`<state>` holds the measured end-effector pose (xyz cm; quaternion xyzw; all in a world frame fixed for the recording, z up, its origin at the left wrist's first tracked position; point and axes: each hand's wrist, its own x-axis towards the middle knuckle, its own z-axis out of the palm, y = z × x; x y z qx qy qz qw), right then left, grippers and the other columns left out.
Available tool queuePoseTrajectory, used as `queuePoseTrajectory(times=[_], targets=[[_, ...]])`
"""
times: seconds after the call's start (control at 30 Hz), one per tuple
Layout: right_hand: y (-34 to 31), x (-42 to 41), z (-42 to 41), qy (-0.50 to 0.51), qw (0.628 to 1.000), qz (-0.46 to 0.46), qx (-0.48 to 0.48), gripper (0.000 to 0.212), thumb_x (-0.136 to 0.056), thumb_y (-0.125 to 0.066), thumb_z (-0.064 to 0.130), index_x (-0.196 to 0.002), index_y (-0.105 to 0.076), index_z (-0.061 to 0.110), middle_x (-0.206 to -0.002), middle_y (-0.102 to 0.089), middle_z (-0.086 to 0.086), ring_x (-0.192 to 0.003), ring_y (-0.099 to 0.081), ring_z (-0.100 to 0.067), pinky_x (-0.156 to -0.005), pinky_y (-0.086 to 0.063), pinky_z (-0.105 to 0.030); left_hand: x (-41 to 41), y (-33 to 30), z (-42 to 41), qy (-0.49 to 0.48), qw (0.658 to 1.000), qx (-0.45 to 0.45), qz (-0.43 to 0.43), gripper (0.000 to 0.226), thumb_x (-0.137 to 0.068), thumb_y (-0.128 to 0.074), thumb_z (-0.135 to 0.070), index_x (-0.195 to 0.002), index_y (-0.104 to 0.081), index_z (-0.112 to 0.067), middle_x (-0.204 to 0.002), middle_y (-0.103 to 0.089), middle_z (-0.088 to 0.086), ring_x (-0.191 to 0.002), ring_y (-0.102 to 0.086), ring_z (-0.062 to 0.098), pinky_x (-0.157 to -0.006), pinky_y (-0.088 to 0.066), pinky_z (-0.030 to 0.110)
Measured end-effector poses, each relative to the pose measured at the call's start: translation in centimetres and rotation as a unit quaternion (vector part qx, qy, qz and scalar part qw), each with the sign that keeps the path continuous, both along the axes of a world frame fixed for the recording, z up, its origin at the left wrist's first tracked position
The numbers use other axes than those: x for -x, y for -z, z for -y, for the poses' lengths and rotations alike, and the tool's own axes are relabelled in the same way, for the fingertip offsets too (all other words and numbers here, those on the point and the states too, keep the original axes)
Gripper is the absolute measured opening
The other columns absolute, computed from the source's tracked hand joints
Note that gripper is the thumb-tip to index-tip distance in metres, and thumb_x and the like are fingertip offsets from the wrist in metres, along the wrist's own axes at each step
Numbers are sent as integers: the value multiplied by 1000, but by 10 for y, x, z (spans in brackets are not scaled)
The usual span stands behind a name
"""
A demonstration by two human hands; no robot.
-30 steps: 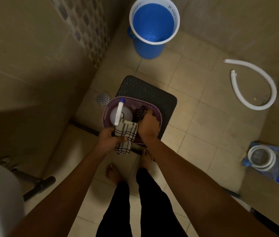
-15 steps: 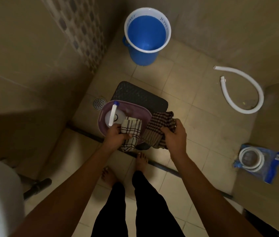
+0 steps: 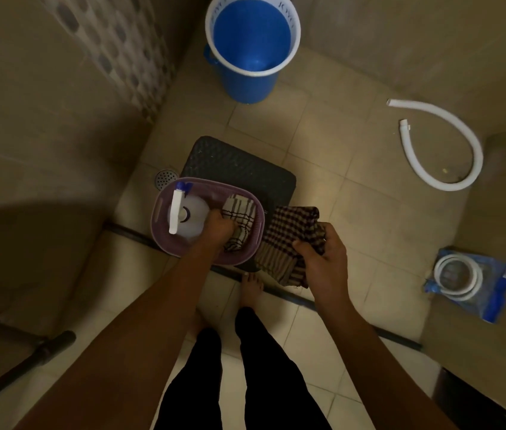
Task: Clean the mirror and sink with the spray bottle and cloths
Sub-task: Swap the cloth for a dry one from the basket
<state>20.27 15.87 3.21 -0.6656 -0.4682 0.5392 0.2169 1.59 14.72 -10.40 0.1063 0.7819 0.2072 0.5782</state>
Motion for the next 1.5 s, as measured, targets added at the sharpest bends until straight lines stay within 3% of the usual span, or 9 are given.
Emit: queuePoseTrajectory(times=[0.37, 0.63, 0.9, 1.07, 1.17, 1.23, 1.33, 1.4, 1.5], targets=[[14, 2, 1, -9, 1000, 15, 25, 25, -89, -59, 1, -108, -59, 18, -101, -68, 4, -95, -65, -10, -82, -57, -34, -4, 28, 1, 120, 983, -50, -133, 39, -91, -53, -5, -130, -48, -7, -130, -57, 15, -123, -52, 32, -102, -39, 37], [19, 4, 4, -11, 999, 26, 27, 25, -89, -60, 3, -108, -59, 20, -101, -67, 5, -97, -65, -12, -86, -57, -39, -10, 30, 1, 188, 954, -30, -233, 17, -86, -59, -12, -99, -64, -2, -98, -69, 16, -92, -66, 33, -69, -45, 31], [13, 10, 10, -15, 1000, 13, 21, 24, -89, -60, 2, -106, -59, 19, -101, -69, 1, -96, -66, -13, -86, -58, -39, -15, 29, 17, 204, 946, -50, -246, 18, -90, -58, -22, -96, -65, -7, -93, -69, 8, -87, -66, 26, -66, -38, 27], [-2, 14, 8, -24, 999, -18, 24, 25, -87, -62, 4, -95, -60, 28, -99, -69, -1, -96, -67, -19, -85, -57, -42, -15, -6, 32, 137, 971, -97, -168, 22, -89, -60, -16, -108, -64, -7, -104, -68, 7, -101, -63, 23, -77, -45, 28], [-19, 15, 4, -12, 993, -94, 64, 25, -87, -60, -3, -108, -62, 9, -107, -69, -14, -100, -67, -27, -83, -57, -41, -16, -59, 38, 36, 976, -148, -154, 21, -94, -54, -18, -112, -62, -10, -104, -67, 0, -98, -63, 19, -87, -52, 34], [-32, 15, 1, -7, 979, -169, 112, 32, -88, -56, -7, -119, -60, 1, -111, -69, -17, -98, -68, -26, -79, -57, -36, -14, -105, 36, -99, 983, -154, -15, 21, -98, -48, -29, -104, -64, -16, -93, -69, -7, -91, -65, 15, -83, -54, 35], [-57, 18, -2, -21, 952, -247, 179, 37, -89, -54, -5, -121, -63, 10, -103, -73, -5, -90, -71, -18, -71, -58, -30, -10, -166, 39, -203, 939, -196, 199, 41, -99, -35, -49, -103, -67, -23, -93, -75, -8, -92, -70, 14, -71, -53, 28], [-66, 21, -3, -39, 949, -248, 193, 35, -90, -54, -5, -121, -62, 10, -101, -74, -3, -88, -72, -17, -67, -57, -29, -6, -188, 44, -223, 913, -211, 267, 47, -97, -33, -53, -104, -68, -22, -100, -75, -1, -94, -70, 19, -76, -53, 34], [-75, 30, -4, -102, 965, -199, 139, 34, -89, -58, -3, -122, -60, 7, -115, -70, -14, -102, -68, -29, -83, -56, -38, -1, -212, 57, -183, 915, -211, 290, 28, -91, -50, -39, -106, -67, -22, -108, -72, 5, -99, -68, 24, -85, -53, 40]])
